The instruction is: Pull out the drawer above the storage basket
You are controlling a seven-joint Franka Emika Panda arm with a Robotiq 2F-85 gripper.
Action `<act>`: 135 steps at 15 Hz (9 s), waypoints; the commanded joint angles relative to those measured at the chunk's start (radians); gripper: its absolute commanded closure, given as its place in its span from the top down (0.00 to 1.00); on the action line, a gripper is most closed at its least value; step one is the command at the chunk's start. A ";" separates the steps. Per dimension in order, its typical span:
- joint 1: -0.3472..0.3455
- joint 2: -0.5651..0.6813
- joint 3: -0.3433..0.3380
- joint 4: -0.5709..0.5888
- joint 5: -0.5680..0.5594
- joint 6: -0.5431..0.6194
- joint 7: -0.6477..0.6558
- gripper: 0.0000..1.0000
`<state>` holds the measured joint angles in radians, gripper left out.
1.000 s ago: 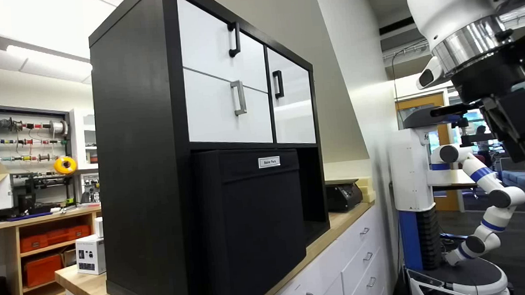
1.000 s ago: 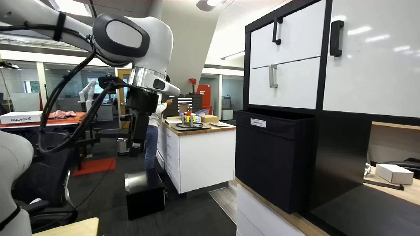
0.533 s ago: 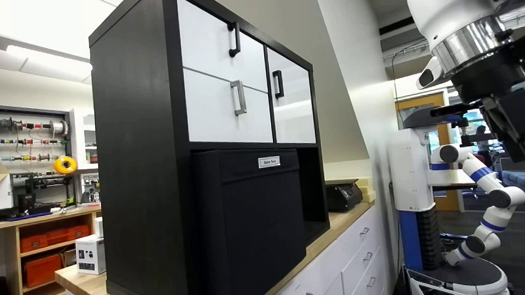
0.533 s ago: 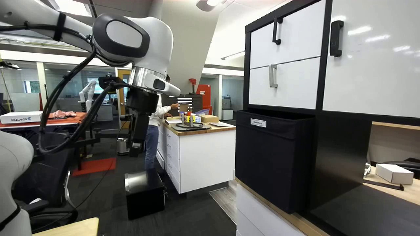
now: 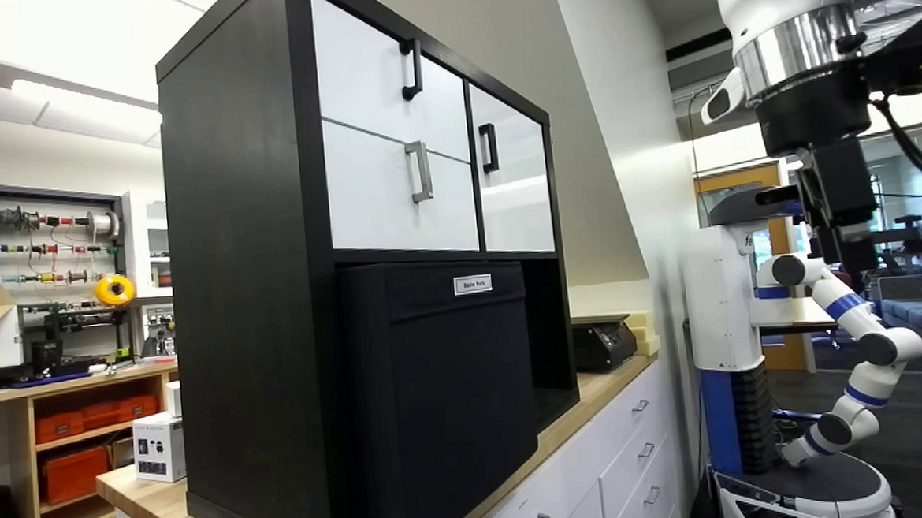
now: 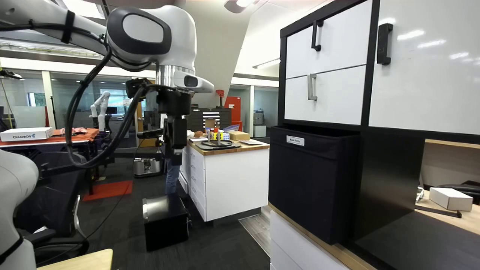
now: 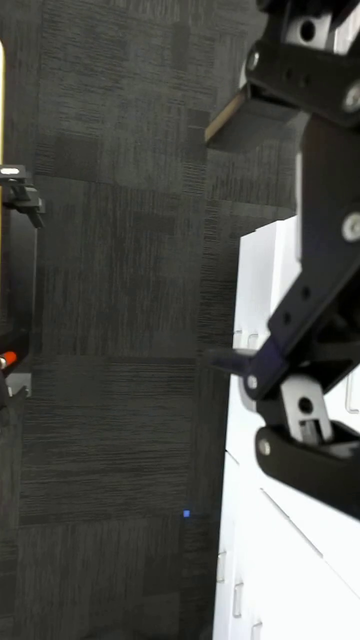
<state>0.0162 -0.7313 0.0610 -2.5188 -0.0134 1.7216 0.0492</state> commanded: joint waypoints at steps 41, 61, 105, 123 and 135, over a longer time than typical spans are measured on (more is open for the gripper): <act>-0.026 0.606 -0.026 0.652 -0.132 0.673 0.015 1.00; 0.008 0.854 -0.028 0.996 -0.069 0.737 -0.017 0.67; -0.045 0.180 0.002 0.187 -0.101 0.851 0.076 0.07; -0.057 0.067 0.018 0.048 -0.075 0.784 0.099 0.72; -0.004 0.102 -0.008 0.221 0.004 0.290 0.029 1.00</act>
<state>0.0109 -0.6303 0.0536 -2.2992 -0.0079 2.0106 0.0783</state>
